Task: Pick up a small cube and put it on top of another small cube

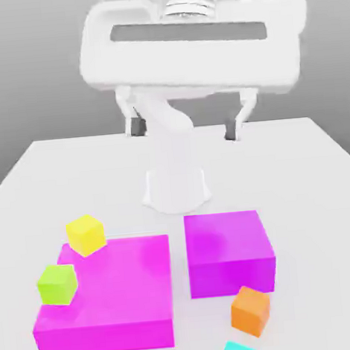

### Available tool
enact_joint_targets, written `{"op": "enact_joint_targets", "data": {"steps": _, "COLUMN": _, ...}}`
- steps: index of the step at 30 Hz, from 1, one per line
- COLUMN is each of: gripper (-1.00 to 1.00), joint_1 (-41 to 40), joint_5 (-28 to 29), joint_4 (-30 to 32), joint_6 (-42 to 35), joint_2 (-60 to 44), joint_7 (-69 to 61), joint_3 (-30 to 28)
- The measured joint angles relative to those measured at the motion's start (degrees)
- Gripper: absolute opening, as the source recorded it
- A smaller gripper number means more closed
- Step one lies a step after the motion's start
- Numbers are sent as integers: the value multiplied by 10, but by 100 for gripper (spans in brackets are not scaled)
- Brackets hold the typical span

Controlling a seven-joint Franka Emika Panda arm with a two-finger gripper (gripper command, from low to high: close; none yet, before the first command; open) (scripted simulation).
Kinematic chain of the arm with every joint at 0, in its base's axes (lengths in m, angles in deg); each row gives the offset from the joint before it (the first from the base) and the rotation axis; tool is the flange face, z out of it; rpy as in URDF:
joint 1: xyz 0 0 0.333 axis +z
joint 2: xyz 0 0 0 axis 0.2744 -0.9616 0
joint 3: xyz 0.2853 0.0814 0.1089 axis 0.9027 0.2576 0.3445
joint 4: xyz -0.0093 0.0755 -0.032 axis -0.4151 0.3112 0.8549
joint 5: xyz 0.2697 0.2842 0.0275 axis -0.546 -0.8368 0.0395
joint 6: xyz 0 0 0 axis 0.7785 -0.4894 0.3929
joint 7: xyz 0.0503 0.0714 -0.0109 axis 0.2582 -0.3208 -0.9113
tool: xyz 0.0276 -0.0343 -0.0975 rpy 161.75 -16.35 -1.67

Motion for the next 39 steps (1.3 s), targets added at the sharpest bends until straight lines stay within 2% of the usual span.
{"op": "enact_joint_targets", "data": {"steps": 7, "gripper": 0, "joint_1": 6, "joint_5": 27, "joint_4": 1, "joint_6": 43, "joint_2": -142, "joint_7": 93, "joint_3": 5}}
{"op": "enact_joint_targets", "data": {"steps": 15, "gripper": 0, "joint_1": 23, "joint_5": -7, "joint_4": 4, "joint_6": 104, "joint_2": -292, "joint_7": 151, "joint_3": 8}}
{"op": "enact_joint_targets", "data": {"steps": 19, "gripper": 0, "joint_1": 44, "joint_5": 16, "joint_4": -13, "joint_6": 163, "joint_2": -375, "joint_7": 175, "joint_3": -17}}
{"op": "enact_joint_targets", "data": {"steps": 20, "gripper": -100, "joint_1": 49, "joint_5": 20, "joint_4": -16, "joint_6": 173, "joint_2": -388, "joint_7": 178, "joint_3": -23}}
{"op": "enact_joint_targets", "data": {"steps": 26, "gripper": -100, "joint_1": 51, "joint_5": 23, "joint_4": -17, "joint_6": 179, "joint_2": -395, "joint_7": 180, "joint_3": -26}}
{"op": "enact_joint_targets", "data": {"steps": 31, "gripper": -100, "joint_1": 29, "joint_5": -11, "joint_4": 3, "joint_6": 118, "joint_2": -314, "joint_7": 156, "joint_3": 4}}
{"op": "enact_joint_targets", "data": {"steps": 39, "gripper": -100, "joint_1": -24, "joint_5": 2, "joint_4": 103, "joint_6": 57, "joint_2": -165, "joint_7": 194, "joint_3": -62}}
